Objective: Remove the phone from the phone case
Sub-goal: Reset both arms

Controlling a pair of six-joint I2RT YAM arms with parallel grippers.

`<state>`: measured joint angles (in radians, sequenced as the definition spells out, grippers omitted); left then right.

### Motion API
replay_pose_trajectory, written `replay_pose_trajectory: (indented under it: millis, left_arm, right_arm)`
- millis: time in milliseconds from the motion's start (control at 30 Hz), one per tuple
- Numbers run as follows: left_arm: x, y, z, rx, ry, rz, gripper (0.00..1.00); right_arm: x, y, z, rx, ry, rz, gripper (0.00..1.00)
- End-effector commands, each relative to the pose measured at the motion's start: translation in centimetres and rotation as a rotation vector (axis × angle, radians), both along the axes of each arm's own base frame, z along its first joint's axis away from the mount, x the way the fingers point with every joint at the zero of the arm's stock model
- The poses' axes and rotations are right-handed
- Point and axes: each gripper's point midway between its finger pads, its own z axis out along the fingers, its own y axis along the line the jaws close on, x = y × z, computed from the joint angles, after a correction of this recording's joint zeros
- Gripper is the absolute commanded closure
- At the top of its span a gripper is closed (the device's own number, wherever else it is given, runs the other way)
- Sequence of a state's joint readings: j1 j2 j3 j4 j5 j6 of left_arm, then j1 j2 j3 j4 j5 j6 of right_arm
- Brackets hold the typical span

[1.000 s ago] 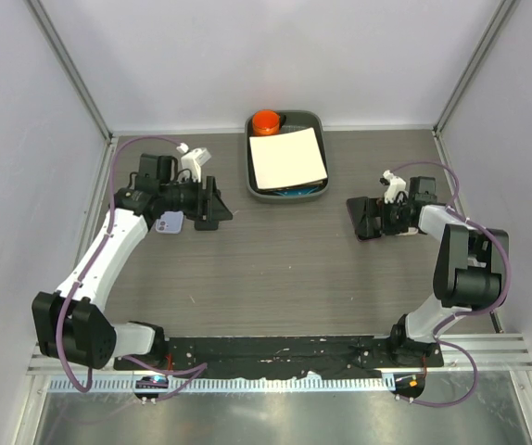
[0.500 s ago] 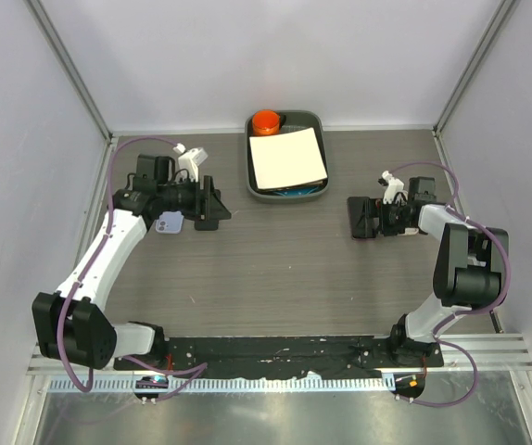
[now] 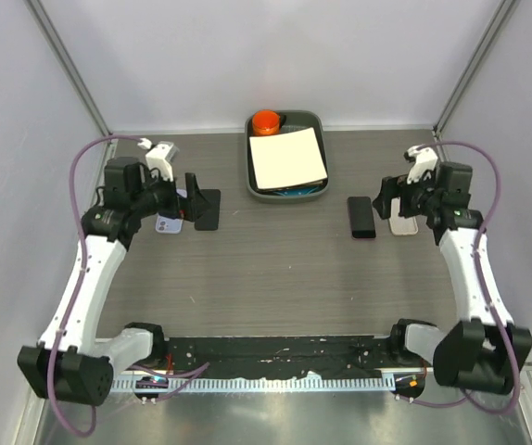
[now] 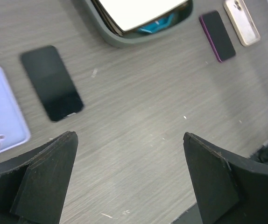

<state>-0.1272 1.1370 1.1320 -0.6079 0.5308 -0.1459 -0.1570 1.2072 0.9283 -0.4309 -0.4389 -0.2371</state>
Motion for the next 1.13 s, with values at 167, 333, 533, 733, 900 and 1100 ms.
replay_pose_trajectory:
  millis: [167, 333, 533, 733, 900, 1100]
  left_arm:
    - [-2.6, 8.3, 6.8, 0.273, -0.350, 0.286, 0.00]
    - [-4.1, 9.9, 8.2, 0.273, -0.414, 0.351, 0.00]
    - [-5.2, 12.1, 9.8, 0.276, -0.453, 0.452, 0.00]
    - [-5.4, 12.5, 10.1, 0.270, -0.467, 0.487, 0.00]
    - [-5.7, 12.6, 9.8, 0.271, -0.477, 0.492, 0.00]
    - [-6.4, 12.3, 10.4, 0.264, -0.489, 0.485, 0.00]
  right_arm:
    - [-5.3, 0.1, 16.3, -0.036, -0.466, -0.092, 0.03]
    - [-7.4, -0.1, 21.3, 0.008, -0.558, -0.167, 0.02]
    - [-8.9, -1.0, 23.1, 0.003, -0.627, -0.243, 0.03]
    - [-8.9, -2.3, 21.9, 0.005, -0.619, -0.335, 0.03]
    - [-9.0, -2.9, 22.5, 0.007, -0.639, -0.373, 0.02]
    - [-9.4, -2.7, 23.2, 0.010, -0.654, -0.366, 0.02]
